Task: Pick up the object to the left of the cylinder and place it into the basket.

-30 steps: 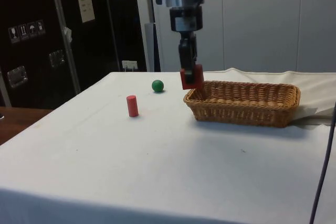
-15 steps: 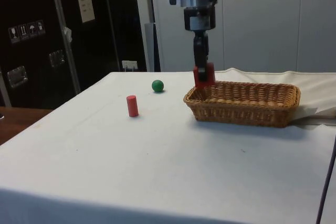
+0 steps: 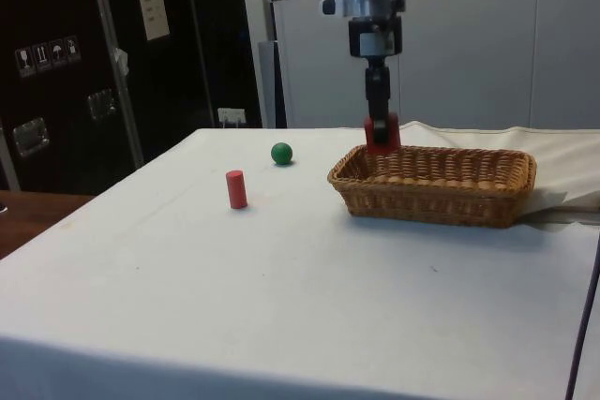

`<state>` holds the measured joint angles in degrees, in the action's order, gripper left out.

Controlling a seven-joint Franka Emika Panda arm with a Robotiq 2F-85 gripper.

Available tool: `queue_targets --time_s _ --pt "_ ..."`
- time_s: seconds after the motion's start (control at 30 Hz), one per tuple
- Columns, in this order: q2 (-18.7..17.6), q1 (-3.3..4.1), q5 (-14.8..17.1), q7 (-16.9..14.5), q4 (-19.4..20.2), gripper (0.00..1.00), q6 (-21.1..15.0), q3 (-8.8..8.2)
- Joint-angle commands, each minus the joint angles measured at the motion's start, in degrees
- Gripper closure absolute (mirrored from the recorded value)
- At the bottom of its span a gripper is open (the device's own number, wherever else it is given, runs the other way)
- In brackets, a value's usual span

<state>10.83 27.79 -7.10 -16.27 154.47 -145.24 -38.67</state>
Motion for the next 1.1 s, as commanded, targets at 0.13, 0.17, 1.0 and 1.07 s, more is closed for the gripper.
queue_targets --time_s 0.13,0.17,1.0,1.07 --pt "0.00 -0.06 0.00 -2.12 1.15 1.00 -1.72 -1.26" --pt "0.23 -0.57 -0.86 -2.52 1.95 1.00 -3.27 -1.55" --pt "-4.41 -0.17 0.29 -13.35 7.62 1.00 -17.59 -7.39" --pt "-5.10 -0.23 0.11 -12.89 7.22 1.00 -17.07 -7.16"
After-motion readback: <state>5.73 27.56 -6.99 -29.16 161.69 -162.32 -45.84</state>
